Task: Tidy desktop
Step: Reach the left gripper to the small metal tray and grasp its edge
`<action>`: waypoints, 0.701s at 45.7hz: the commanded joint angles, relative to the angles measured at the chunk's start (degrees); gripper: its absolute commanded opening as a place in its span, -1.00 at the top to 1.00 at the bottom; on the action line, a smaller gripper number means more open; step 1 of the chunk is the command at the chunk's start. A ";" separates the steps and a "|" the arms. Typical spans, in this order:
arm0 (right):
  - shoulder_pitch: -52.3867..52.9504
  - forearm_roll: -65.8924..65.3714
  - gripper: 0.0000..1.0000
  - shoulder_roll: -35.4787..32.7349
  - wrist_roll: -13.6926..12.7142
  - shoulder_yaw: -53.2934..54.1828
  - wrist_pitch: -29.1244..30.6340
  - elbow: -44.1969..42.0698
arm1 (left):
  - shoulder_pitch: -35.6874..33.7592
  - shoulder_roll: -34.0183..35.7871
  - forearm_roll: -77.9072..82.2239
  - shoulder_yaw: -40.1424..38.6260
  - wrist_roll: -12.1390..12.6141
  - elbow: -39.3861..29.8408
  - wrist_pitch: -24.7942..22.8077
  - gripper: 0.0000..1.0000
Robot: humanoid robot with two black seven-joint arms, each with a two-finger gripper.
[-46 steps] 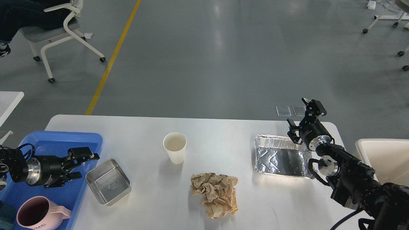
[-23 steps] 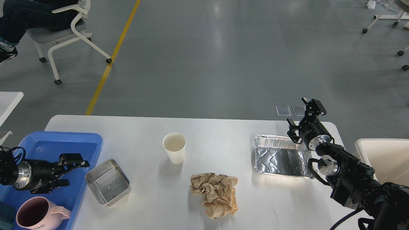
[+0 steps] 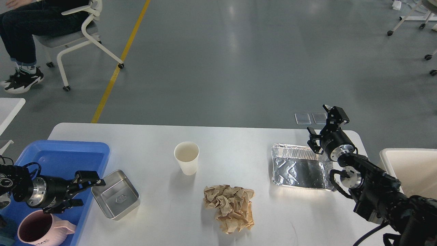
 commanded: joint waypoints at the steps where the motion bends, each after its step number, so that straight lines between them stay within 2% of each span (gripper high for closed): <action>1: 0.05 0.00 -1.00 0.07 0.00 0.00 0.00 0.00 | -0.01 -0.08 0.00 0.00 0.26 0.00 -0.15 -0.97; 14: -0.04 0.00 -1.00 -0.01 0.00 0.00 0.00 0.00 | -0.09 -1.40 0.00 -0.09 1.23 0.00 -0.07 -0.97; 22: -0.21 0.00 -1.00 -0.01 0.00 0.00 0.00 0.00 | -0.45 -2.89 0.00 0.00 2.72 0.00 0.02 -0.97; 32: -0.21 0.00 -1.00 -0.45 0.00 0.00 0.00 0.00 | -0.09 -3.34 0.08 0.00 2.99 0.00 0.28 -0.96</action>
